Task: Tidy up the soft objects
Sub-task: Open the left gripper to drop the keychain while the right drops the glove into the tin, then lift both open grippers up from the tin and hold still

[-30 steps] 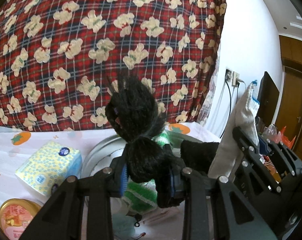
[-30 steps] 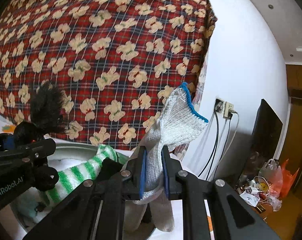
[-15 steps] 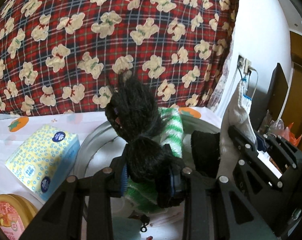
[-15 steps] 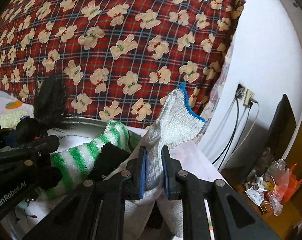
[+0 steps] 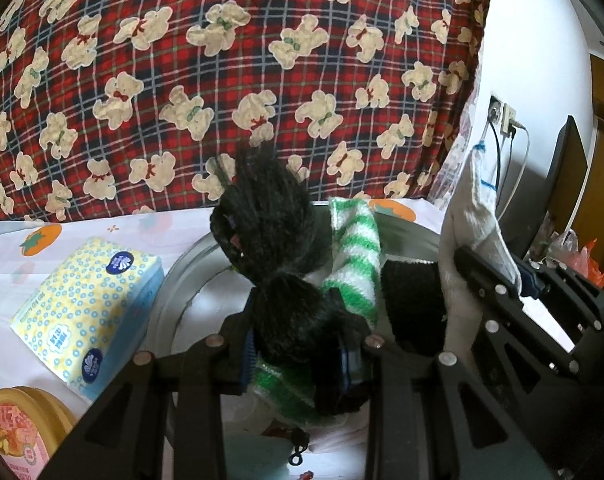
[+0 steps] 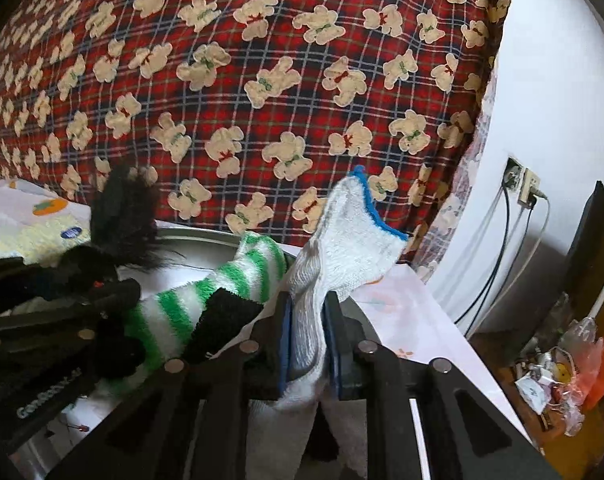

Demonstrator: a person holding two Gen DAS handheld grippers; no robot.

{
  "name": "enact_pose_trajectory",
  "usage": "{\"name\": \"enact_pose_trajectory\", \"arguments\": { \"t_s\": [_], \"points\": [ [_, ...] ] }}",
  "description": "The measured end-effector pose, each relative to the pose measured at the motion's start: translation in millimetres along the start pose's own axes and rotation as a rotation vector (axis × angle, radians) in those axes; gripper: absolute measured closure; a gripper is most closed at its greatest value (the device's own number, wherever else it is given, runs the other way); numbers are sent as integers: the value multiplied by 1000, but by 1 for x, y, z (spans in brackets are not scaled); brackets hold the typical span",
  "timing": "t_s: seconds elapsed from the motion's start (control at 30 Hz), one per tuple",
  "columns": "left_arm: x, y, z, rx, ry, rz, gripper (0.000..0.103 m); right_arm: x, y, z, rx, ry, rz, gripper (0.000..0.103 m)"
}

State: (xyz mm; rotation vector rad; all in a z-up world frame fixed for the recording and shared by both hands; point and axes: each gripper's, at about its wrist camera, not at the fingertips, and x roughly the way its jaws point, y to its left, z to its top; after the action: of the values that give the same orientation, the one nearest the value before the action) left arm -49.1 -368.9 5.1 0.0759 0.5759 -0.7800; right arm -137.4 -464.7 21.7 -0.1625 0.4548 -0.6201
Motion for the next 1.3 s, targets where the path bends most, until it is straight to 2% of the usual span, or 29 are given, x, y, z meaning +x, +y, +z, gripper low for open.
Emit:
{"name": "enact_pose_trajectory", "arguments": {
  "t_s": [0.03,0.07,0.1,0.13,0.27,0.3,0.37,0.4,0.5,0.6,0.77,1.03,1.3],
  "points": [
    [0,1,0,-2,2,1,64,-1,0,0,2,-2,2,77],
    [0,1,0,-5,3,5,55,-2,0,0,6,-9,5,66],
    [-2,2,1,-8,-4,13,47,-4,-1,-1,13,-22,7,51],
    [-6,0,1,3,-20,25,45,-7,-2,-1,25,-41,1,48],
    [-20,-3,3,62,-112,121,22,-12,-11,-2,86,-62,16,41],
    [-22,-1,4,55,-122,127,12,-14,-15,-2,112,-67,18,38],
    [-25,6,5,21,-123,116,0,-20,-21,-2,150,-94,10,33],
    [-27,11,4,-4,-128,110,1,-25,-23,-3,169,-117,-1,25],
    [-33,18,3,-34,-148,98,1,-41,-30,-5,219,-184,-28,14],
    [-39,14,0,-17,-171,103,1,-52,-35,-6,271,-227,-31,13],
    [-48,10,-6,40,-195,141,0,-50,-36,-8,320,-205,15,12],
    [-61,20,-15,27,-215,158,0,-65,-20,-10,283,-245,-20,12],
    [-73,26,-23,30,-247,170,0,-84,-26,-16,350,-294,-89,12]
  ]
}}
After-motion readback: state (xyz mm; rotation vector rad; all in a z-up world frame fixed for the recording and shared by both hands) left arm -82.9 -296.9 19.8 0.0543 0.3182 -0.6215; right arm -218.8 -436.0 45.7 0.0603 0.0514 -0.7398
